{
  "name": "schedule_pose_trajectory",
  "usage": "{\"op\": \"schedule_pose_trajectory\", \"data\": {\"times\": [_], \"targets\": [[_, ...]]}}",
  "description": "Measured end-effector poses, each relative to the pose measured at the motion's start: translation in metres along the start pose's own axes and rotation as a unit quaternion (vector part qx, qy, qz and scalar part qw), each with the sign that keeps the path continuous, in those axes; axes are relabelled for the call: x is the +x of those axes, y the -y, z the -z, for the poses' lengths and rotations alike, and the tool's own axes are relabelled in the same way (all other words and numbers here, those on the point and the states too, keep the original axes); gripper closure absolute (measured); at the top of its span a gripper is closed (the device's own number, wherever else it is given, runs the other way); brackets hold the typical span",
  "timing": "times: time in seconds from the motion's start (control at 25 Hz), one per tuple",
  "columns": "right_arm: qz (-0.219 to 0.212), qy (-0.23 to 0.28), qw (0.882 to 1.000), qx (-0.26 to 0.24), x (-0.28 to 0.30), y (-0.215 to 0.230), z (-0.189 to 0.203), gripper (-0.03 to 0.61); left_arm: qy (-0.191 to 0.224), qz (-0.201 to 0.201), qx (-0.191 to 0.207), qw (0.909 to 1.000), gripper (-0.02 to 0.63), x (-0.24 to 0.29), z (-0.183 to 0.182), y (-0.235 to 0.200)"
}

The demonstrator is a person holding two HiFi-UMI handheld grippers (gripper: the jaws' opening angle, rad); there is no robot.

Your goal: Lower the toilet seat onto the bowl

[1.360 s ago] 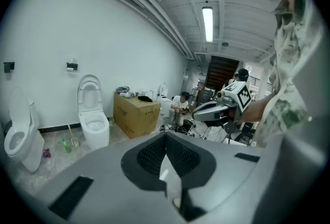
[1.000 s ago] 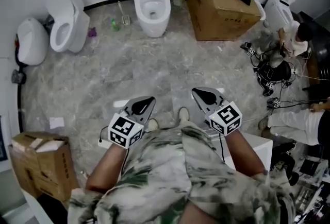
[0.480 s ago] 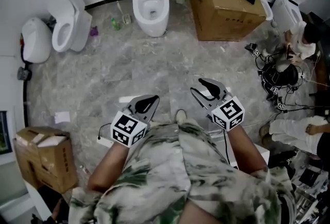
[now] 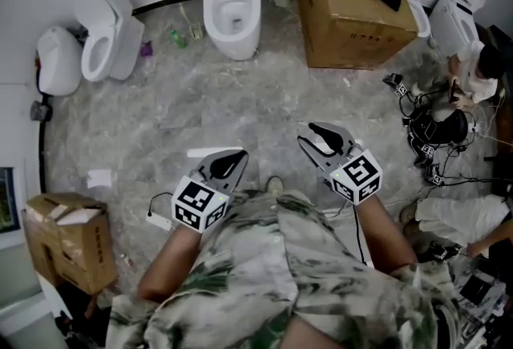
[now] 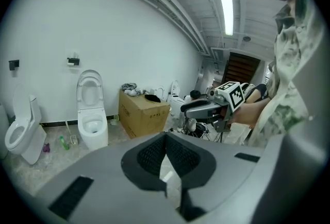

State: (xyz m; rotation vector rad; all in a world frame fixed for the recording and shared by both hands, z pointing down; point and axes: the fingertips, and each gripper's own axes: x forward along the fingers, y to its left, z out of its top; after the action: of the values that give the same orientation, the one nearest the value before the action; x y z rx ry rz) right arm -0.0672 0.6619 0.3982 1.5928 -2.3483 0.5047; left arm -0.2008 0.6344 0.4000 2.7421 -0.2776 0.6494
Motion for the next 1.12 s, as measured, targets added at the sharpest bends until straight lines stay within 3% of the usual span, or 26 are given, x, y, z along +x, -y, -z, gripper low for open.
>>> {"op": "schedule_pose_trajectory", "data": {"times": [0.16,0.4,0.8,1.12], "targets": [[0.009,0.005,1.000,0.016,0.013,0.025,-0.004,0.417,-0.004,0.004,0.006,1.0000,0.592,0.017,-0.014,-0.020],[0.023,-0.005,1.000,0.009,0.057,0.067,-0.022,0.417,0.017,0.009,-0.005,0.9998,0.592,0.051,-0.041,-0.085],[0.032,-0.024,0.999,-0.010,0.172,0.130,-0.098,0.426,0.041,0.030,-0.032,0.9982,0.592,0.082,-0.109,-0.213],[0.012,-0.044,0.998,-0.040,0.271,0.147,-0.145,0.428,0.041,0.010,-0.034,0.9985,0.592,0.070,-0.116,-0.313]]}}
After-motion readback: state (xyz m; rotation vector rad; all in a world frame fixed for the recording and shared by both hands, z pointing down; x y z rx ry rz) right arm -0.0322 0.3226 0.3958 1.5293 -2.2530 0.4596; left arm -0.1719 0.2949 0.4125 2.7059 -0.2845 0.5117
